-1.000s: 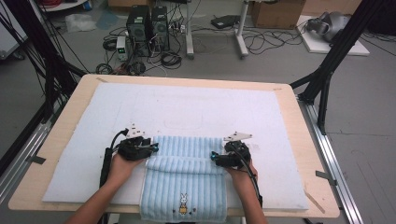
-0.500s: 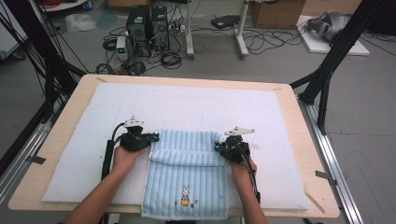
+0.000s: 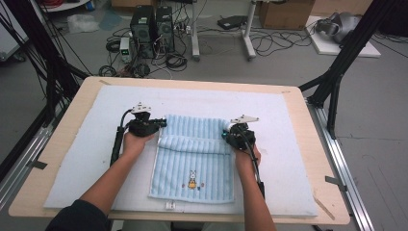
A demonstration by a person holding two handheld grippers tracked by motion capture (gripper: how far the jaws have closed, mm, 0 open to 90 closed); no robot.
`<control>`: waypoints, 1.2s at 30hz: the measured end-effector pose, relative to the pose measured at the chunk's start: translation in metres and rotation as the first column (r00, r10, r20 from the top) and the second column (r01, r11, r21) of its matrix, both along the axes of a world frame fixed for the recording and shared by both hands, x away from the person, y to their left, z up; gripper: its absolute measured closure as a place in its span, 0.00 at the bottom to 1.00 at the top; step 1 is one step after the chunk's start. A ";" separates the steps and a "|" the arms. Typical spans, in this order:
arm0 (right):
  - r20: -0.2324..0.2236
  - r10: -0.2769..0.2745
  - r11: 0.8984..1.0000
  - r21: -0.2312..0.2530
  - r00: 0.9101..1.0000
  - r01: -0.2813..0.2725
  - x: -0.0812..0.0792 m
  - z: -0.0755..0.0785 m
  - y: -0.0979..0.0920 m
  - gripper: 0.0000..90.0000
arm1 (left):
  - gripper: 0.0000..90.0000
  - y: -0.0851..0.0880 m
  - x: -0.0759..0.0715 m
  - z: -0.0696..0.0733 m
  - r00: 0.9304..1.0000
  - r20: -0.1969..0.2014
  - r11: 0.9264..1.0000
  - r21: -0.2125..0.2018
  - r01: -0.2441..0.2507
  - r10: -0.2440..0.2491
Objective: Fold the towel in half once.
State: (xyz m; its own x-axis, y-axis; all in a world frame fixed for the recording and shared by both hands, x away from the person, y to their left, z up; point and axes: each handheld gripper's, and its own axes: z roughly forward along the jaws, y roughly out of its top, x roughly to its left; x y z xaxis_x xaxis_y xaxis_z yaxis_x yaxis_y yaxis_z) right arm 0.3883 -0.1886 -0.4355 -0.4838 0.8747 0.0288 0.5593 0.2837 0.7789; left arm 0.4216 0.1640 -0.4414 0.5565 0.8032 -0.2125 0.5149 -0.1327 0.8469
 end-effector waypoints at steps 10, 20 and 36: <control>-0.010 -0.031 0.999 -0.026 0.999 0.031 0.008 -0.007 0.002 0.75 | 0.74 0.007 0.003 -0.004 0.998 -0.042 0.999 -0.010 -0.053 0.053; 0.026 -0.070 0.996 0.053 0.997 0.069 -0.003 0.008 -0.016 0.50 | 0.56 0.017 -0.008 0.005 0.999 -0.048 0.999 -0.046 -0.006 0.004; -0.017 0.003 0.992 0.127 1.000 -0.001 -0.029 0.009 -0.040 0.63 | 0.63 -0.010 -0.031 0.001 0.986 -0.089 0.985 0.088 0.149 -0.141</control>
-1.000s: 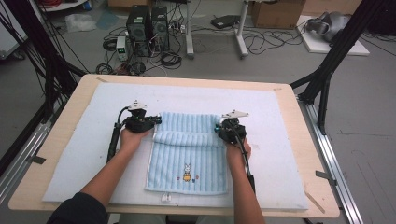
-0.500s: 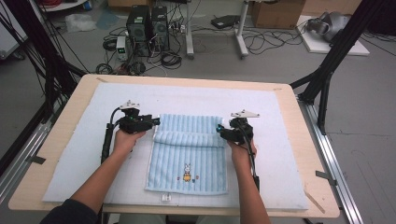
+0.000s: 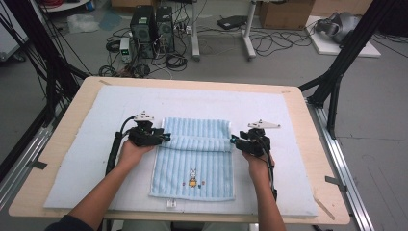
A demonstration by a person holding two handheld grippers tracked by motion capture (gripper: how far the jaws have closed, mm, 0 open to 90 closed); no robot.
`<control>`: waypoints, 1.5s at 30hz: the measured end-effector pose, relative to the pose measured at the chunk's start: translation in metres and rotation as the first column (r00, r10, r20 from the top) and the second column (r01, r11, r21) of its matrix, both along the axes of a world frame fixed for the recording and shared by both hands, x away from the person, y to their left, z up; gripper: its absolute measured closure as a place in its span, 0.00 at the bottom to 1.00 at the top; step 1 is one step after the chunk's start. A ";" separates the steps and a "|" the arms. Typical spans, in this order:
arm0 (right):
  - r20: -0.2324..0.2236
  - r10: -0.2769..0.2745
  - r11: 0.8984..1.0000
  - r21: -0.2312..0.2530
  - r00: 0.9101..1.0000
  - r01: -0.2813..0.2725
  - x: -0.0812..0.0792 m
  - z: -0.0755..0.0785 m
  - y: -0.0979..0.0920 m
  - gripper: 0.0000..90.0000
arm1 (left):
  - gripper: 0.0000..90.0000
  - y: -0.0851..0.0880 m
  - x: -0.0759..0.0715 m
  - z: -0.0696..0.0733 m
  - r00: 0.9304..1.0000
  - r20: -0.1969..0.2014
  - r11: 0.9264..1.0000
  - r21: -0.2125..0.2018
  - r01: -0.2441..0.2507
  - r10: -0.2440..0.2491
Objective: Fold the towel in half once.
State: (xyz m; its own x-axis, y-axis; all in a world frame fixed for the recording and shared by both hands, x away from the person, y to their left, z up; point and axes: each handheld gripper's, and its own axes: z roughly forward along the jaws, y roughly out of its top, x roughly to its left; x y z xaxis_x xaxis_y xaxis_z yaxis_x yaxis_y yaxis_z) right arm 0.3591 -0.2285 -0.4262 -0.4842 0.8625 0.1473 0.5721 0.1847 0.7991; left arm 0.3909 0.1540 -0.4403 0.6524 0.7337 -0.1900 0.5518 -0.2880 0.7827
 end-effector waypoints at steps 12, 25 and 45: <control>-0.066 0.107 0.991 -0.078 0.992 -0.112 0.000 -0.009 0.017 0.90 | 0.91 0.008 -0.019 0.000 0.999 0.050 0.999 -0.036 0.004 -0.002; 0.001 0.164 0.985 -0.051 0.986 -0.164 -0.051 -0.005 0.009 0.91 | 0.92 0.024 -0.065 0.003 0.992 0.118 0.988 -0.146 0.053 -0.036; 0.071 0.189 0.982 -0.037 0.979 -0.187 -0.126 0.007 0.003 0.91 | 0.93 0.032 -0.132 0.011 0.981 0.164 0.973 -0.188 0.134 -0.103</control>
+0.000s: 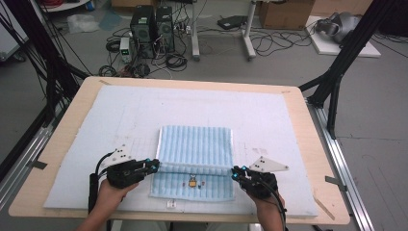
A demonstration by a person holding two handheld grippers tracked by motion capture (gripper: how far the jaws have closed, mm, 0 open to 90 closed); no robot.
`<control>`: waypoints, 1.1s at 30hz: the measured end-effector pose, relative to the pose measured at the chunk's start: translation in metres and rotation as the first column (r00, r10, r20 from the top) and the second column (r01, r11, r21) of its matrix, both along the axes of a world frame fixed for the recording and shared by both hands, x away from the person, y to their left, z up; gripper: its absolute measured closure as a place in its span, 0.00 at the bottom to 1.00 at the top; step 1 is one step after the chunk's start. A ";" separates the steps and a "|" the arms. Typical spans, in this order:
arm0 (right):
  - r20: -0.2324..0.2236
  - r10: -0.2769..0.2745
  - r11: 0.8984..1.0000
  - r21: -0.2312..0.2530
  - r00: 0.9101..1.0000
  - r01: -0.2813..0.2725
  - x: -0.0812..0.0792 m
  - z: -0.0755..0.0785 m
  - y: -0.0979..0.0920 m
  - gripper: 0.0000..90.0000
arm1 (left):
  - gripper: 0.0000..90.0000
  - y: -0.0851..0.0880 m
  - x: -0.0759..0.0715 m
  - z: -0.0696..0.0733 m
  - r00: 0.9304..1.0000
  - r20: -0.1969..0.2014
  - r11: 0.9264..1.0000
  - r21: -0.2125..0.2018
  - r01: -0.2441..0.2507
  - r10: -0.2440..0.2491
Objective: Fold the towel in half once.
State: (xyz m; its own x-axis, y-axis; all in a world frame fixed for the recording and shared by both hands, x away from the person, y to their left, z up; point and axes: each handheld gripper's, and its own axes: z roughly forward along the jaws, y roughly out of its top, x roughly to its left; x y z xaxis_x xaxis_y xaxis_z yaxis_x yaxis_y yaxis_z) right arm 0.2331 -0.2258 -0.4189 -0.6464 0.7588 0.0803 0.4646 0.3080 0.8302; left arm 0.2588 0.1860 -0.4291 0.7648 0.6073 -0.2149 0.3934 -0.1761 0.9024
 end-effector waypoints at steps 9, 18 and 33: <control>-0.010 0.024 1.000 -0.016 1.000 -0.024 -0.023 0.002 0.000 0.91 | 0.92 0.003 -0.022 -0.003 0.998 -0.043 0.999 0.009 0.045 -0.044; -0.019 0.001 0.999 -0.044 1.000 -0.002 -0.032 0.000 -0.002 0.68 | 0.69 0.012 -0.018 -0.006 0.996 -0.087 1.000 0.015 0.012 -0.010; -0.088 0.056 0.990 -0.123 0.995 -0.067 -0.007 -0.022 0.023 0.77 | 0.69 -0.003 -0.003 -0.016 0.992 -0.119 0.995 0.096 -0.021 0.032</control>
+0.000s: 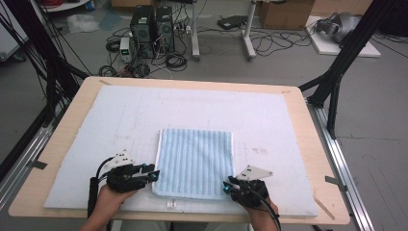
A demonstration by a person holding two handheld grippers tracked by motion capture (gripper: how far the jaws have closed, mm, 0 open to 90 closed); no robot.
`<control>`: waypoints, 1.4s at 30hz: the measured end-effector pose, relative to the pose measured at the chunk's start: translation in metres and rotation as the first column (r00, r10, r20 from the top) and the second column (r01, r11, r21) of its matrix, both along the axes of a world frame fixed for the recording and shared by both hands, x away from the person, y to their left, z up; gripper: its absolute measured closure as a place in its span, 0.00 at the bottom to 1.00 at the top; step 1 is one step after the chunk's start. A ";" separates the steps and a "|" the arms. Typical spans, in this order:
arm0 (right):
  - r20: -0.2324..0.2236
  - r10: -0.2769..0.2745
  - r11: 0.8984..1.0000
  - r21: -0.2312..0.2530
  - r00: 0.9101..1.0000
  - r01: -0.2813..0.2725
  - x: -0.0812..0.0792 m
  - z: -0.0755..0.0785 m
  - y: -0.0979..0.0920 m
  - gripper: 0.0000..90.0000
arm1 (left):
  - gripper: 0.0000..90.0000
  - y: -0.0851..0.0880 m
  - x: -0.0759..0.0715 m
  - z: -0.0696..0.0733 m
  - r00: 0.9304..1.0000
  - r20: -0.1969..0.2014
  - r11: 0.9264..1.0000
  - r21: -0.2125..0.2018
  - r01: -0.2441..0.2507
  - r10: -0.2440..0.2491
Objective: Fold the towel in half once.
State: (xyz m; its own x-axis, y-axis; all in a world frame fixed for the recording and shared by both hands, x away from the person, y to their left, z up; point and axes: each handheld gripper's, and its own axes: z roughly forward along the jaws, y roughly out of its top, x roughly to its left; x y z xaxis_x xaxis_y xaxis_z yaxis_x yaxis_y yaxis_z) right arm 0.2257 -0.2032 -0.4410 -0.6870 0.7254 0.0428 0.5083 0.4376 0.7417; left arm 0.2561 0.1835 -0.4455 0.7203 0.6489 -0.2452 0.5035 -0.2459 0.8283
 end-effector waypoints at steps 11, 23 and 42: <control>-0.045 0.082 0.995 -0.058 0.996 -0.085 -0.002 0.004 0.001 0.66 | 0.88 -0.015 -0.022 0.000 0.988 0.012 0.970 0.193 0.150 -0.155; 0.053 -0.014 0.997 0.073 0.998 0.010 0.040 0.015 0.002 0.57 | 0.67 0.001 0.013 0.013 1.000 0.030 0.999 0.033 -0.006 0.005; 0.012 -0.148 0.987 0.066 0.989 0.147 0.148 0.000 0.011 0.84 | 0.83 -0.012 0.120 0.009 0.987 -0.010 0.987 0.015 -0.160 0.160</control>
